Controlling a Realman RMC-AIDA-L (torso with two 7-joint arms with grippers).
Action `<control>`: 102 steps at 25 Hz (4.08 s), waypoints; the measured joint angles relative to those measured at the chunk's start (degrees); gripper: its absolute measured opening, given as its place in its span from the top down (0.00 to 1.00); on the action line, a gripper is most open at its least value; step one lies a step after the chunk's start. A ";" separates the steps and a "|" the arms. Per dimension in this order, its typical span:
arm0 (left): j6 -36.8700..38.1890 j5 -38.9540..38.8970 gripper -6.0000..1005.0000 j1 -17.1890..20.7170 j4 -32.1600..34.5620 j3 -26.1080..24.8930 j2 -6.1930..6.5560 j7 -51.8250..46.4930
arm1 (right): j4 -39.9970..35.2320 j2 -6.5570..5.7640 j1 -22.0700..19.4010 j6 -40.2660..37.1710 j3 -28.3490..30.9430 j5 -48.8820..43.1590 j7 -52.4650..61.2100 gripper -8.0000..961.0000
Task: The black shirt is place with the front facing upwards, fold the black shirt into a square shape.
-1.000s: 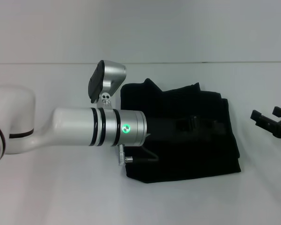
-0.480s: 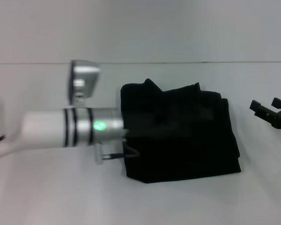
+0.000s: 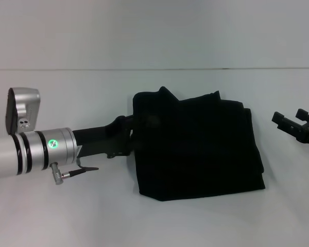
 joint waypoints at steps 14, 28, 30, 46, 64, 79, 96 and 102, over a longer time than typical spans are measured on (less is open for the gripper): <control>-1.30 0.69 0.05 0.31 -2.33 0.50 1.60 -2.56 | 0.09 0.02 0.00 0.04 0.00 -0.07 0.03 0.08; -6.43 0.74 0.05 -1.26 -3.66 0.94 1.37 -3.86 | 0.49 0.06 0.20 0.03 0.00 -0.07 0.02 0.08; -7.22 0.76 0.05 -1.58 -3.95 1.29 1.11 -3.86 | 0.62 0.07 0.23 0.00 -0.01 -0.07 0.01 0.08; -10.45 0.70 0.11 -1.44 -1.88 0.58 -1.40 0.71 | 0.83 0.11 0.16 -0.09 -0.18 -0.06 -0.01 0.08; -10.97 0.44 0.74 -1.34 -1.52 0.30 -1.24 0.99 | 1.41 0.11 0.18 -0.17 -0.17 -0.06 -0.42 0.08; -7.34 -8.68 0.95 -10.96 -0.55 -1.10 -5.41 6.68 | 1.23 0.02 -0.44 -0.17 0.13 0.17 -0.47 0.08; -14.97 -22.23 0.92 -19.59 -12.53 -1.40 -5.85 17.57 | 1.08 0.02 -0.13 -0.15 0.71 0.38 -0.02 0.08; -12.83 -22.68 0.87 -20.32 -13.19 -1.47 -5.85 21.36 | 1.33 0.02 0.28 -0.16 0.69 1.22 0.01 0.08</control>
